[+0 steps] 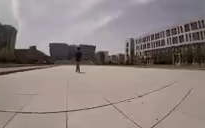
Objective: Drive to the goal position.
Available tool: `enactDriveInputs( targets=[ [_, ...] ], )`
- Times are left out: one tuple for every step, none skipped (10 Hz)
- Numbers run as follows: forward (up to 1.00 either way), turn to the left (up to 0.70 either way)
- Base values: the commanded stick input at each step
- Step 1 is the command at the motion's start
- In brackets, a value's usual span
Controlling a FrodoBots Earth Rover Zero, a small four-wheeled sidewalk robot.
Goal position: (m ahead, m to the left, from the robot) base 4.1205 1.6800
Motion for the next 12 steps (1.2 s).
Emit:
enactDriveInputs(
  targets=[
    [1.0,0.4],
    [1.0,0.4],
    [1.0,0.4],
    [1.0,0.4],
    [1.0,0.4],
    [1.0,0.36],
    [1.0,0.2],
    [1.0,0.02],
    [1.0,-0.03],
    [1.0,-0.09],
    [1.0,-0.36],
    [1.0,-0.32]
  ],
)
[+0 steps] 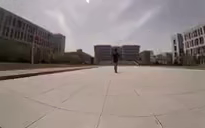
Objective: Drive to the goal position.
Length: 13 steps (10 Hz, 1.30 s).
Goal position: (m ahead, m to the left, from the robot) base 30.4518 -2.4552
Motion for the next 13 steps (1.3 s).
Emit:
enactDriveInputs(
  targets=[
    [1.0,-0.31],
    [1.0,-0.32],
    [1.0,-0.18],
    [1.0,0.0],
    [1.0,-0.03],
    [1.0,-0.11],
    [1.0,-0.36],
    [1.0,-0.36],
    [1.0,-0.36],
    [1.0,-0.35],
    [1.0,-0.32],
    [1.0,-0.18],
    [1.0,0.0]
  ],
)
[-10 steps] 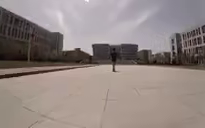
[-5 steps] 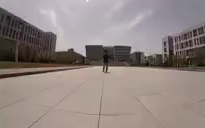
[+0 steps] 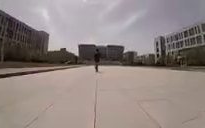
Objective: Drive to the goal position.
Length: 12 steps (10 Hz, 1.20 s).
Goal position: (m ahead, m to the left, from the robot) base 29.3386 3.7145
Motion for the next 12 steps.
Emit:
enactDriveInputs(
  targets=[
    [1.0,0.0],
    [1.0,0.0],
    [1.0,0.0],
    [1.0,0.0],
    [1.0,0.0],
    [1.0,0.0],
    [1.0,0.0],
    [1.0,0.0],
    [1.0,0.0],
    [1.0,0.0],
    [1.0,0.0],
    [1.0,0.0]
  ],
)
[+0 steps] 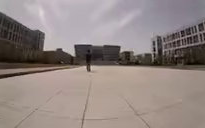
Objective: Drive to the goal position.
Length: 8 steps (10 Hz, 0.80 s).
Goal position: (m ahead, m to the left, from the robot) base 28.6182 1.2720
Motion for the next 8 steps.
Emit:
enactDriveInputs(
  targets=[
    [1.0,0.0],
    [1.0,0.0],
    [1.0,0.0],
    [1.0,0.0],
    [1.0,0.0],
    [1.0,0.0],
    [1.0,0.0],
    [1.0,0.0]
  ],
)
